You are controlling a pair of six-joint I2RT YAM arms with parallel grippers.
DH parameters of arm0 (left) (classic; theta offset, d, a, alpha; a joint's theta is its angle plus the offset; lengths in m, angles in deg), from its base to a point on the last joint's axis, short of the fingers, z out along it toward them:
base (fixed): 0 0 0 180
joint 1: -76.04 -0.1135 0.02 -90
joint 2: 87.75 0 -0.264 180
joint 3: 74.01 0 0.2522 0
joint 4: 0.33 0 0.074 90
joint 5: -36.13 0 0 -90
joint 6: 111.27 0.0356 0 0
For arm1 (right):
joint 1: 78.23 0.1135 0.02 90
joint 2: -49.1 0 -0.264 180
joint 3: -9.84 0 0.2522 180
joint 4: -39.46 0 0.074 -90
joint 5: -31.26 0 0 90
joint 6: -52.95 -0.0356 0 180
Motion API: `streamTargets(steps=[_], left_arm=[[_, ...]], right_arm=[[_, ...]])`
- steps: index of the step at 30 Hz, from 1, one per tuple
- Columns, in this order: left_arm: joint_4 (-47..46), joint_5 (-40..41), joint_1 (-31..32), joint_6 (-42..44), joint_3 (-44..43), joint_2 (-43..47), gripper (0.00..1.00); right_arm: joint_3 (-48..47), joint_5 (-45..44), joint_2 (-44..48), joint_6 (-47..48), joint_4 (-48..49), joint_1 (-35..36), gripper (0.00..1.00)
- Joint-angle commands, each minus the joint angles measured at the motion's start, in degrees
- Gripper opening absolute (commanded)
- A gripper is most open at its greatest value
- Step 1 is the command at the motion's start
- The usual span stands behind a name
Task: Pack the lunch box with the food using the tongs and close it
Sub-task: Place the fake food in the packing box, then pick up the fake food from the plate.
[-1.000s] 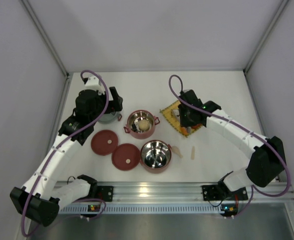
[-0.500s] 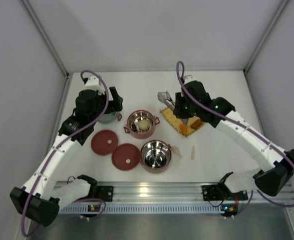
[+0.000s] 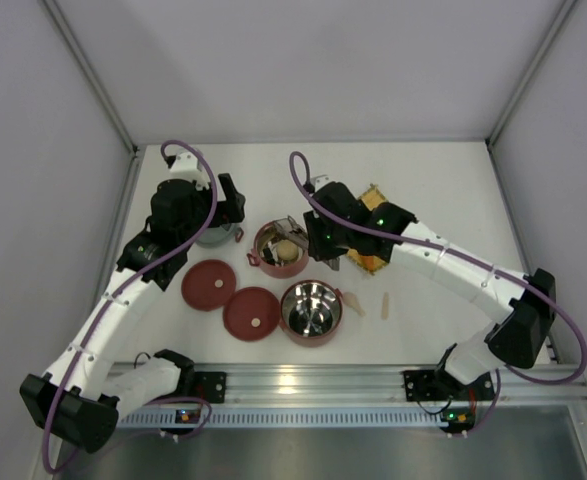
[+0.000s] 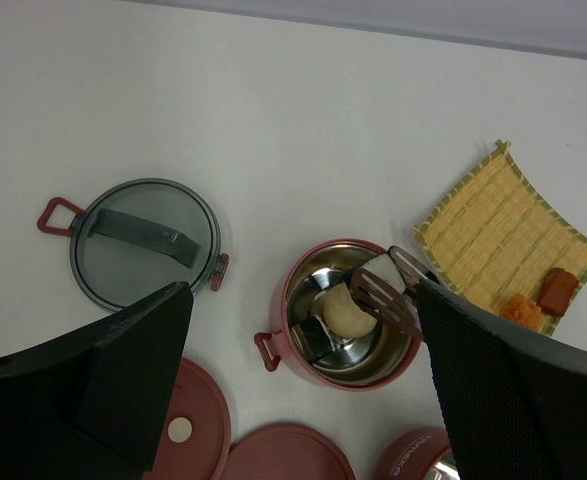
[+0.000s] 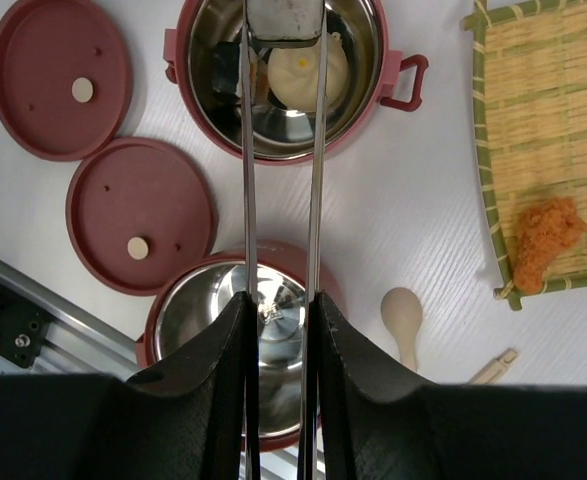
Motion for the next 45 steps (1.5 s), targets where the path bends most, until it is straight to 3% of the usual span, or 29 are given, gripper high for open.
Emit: streamTargets(steps=[1,4,16,28,32,45], left_arm=[[-0.71,0.08,-0.16,-0.2,-1.57,0.2,0.99],[-0.71,-0.01,-0.16,-0.2,-1.57,0.2,0.99],[-0.62,-0.27,-0.16,-0.38,-1.57,0.2,0.99],[-0.62,-0.45,-0.07,-0.38,-1.66,0.2,0.99],[-0.71,-0.45,-0.07,-0.38,-1.57,0.29,0.99],[-0.62,-0.97,-0.16,-0.47,-1.66,0.64,0.99]], right_arm=[[-3.57,-0.98,0.17,-0.93,2.29,1.15,0.25],[-3.4,-1.25,0.08,-1.02,2.38,1.23,0.34],[-3.57,-0.81,0.26,-0.76,2.47,1.32,0.44],[-5.06,-2.56,1.75,-0.5,0.45,1.41,0.45],[-4.72,-6.95,3.95,-1.11,-1.83,1.32,0.45],[7.04,-18.82,18.35,-7.96,-16.85,-0.87,0.43]])
